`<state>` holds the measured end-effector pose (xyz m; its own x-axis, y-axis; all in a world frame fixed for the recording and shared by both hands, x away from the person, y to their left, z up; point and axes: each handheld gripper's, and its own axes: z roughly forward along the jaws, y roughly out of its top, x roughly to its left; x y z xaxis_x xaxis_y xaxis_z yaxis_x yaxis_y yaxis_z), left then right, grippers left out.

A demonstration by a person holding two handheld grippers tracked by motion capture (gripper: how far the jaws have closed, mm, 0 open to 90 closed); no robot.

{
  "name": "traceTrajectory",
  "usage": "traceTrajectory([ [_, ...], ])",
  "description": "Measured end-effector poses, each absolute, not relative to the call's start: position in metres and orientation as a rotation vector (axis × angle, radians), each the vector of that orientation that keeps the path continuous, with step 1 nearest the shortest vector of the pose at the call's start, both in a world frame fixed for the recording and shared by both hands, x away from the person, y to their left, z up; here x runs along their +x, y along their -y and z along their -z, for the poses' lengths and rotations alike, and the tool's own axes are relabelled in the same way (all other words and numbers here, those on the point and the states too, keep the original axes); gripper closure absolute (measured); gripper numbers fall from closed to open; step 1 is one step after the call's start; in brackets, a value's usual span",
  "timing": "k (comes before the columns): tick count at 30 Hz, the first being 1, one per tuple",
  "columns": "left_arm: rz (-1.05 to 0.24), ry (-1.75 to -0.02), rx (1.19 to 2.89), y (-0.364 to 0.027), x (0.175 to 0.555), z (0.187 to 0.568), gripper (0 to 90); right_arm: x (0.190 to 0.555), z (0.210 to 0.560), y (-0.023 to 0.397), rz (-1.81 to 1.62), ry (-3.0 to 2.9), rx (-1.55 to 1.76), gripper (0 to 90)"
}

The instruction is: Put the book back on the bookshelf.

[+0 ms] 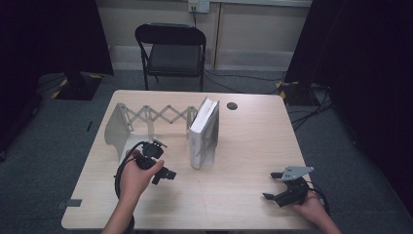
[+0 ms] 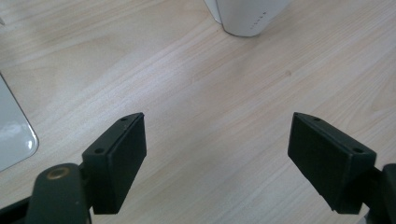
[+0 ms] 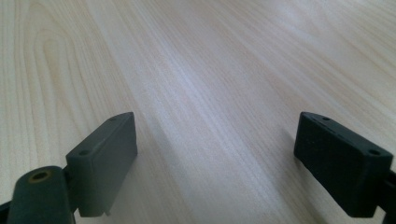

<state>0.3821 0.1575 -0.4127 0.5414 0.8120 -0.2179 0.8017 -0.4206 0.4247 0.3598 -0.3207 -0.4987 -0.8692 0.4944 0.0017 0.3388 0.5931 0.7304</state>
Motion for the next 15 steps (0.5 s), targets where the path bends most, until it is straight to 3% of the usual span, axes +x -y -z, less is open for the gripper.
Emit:
traceTrajectory([
  [15,-0.017,-1.336,2.293,-0.164,0.381,0.424,19.3,0.36,0.499,0.321,-1.137,-2.62,0.694,12.7],
])
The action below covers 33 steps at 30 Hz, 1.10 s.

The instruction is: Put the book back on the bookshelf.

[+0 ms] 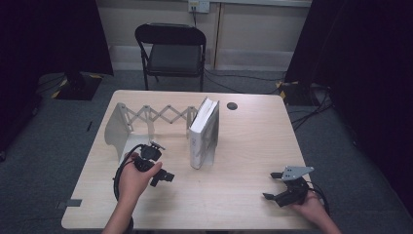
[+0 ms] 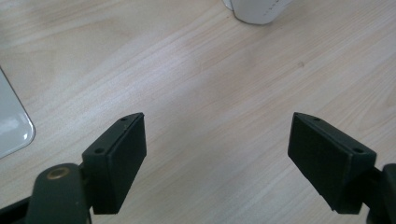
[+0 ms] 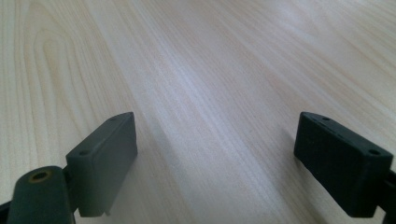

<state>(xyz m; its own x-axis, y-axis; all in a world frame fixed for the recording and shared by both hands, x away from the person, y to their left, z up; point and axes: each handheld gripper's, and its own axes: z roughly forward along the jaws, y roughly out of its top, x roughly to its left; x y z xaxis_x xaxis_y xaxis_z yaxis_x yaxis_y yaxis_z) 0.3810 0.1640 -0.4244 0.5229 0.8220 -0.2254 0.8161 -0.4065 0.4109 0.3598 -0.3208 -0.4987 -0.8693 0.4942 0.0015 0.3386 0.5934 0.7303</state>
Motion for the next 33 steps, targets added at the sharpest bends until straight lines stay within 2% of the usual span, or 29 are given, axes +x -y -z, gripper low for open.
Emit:
traceTrajectory([
  [33,-0.008,-1.355,2.292,-0.179,0.375,0.45,19.1,0.36,0.499,0.321,-1.137,-2.62,0.693,12.7],
])
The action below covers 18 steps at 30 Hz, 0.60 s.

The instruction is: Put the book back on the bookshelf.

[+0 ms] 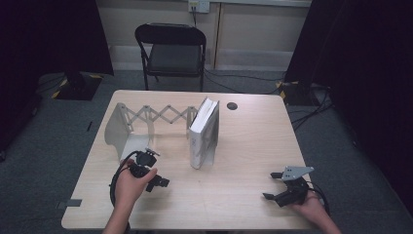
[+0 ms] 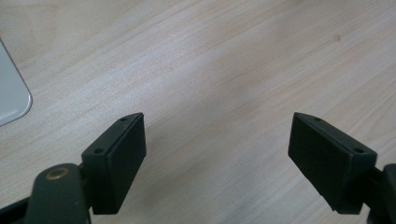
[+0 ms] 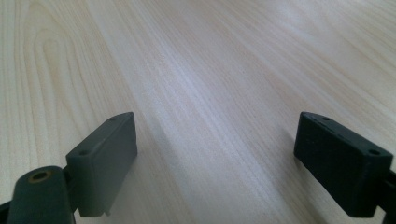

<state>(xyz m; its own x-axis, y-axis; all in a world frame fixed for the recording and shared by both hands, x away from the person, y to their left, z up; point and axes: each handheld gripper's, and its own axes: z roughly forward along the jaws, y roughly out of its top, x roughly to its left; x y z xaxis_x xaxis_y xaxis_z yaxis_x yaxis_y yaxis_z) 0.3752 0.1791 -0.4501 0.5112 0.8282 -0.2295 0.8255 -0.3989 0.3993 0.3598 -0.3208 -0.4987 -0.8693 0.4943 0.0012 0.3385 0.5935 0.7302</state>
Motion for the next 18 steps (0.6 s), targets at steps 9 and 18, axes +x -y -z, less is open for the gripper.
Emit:
traceTrajectory([
  [9,-0.009,-1.359,2.283,-0.182,0.374,0.4544,19.1,0.3598,0.4987,0.3207,-1.137,-2.62,0.693,12.7],
  [18,-0.046,-1.348,2.289,-0.187,0.3725,0.4598,18.6,0.3598,0.4987,0.3207,-1.137,-2.62,0.693,12.7],
])
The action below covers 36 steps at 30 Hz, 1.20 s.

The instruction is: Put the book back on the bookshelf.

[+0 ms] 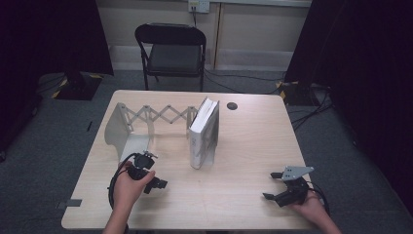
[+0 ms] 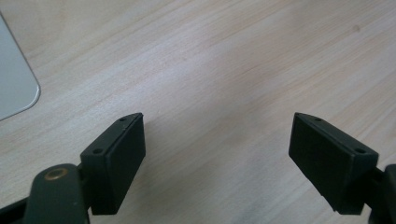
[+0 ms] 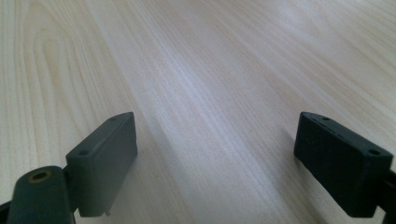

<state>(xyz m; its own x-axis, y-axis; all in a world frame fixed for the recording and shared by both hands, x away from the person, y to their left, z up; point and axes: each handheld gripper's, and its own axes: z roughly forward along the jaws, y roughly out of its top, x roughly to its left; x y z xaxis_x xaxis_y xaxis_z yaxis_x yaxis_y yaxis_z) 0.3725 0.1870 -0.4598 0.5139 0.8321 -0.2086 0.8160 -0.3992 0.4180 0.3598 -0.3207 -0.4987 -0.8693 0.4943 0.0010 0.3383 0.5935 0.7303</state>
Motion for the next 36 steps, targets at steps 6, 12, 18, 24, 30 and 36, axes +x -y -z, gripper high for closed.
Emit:
traceTrajectory([
  [6,-0.059,-1.343,2.299,-0.191,0.371,0.465,18.5,0.36,0.499,0.321,-1.137,-2.62,0.693,12.7],
  [12,-0.055,-1.34,2.294,-0.194,0.37,0.468,17.9,0.36,0.499,0.321,-1.138,-2.62,0.693,12.7],
  [18,-0.079,-1.317,2.29,-0.196,0.368,0.469,16.2,0.36,0.499,0.321,-1.137,-2.62,0.693,12.7],
  [24,-0.128,-1.256,2.275,-0.199,0.364,0.473,14.2,0.36,0.499,0.321,-1.137,-2.619,0.694,12.7],
  [30,-0.168,-1.177,2.306,-0.196,0.361,0.48,1.6,0.36,0.499,0.321,-1.137,-2.619,0.693,12.7],
  [36,-0.201,-1.147,2.319,-0.195,0.358,0.482,0.0,0.36,0.499,0.321,-1.137,-2.62,0.693,12.7],
])
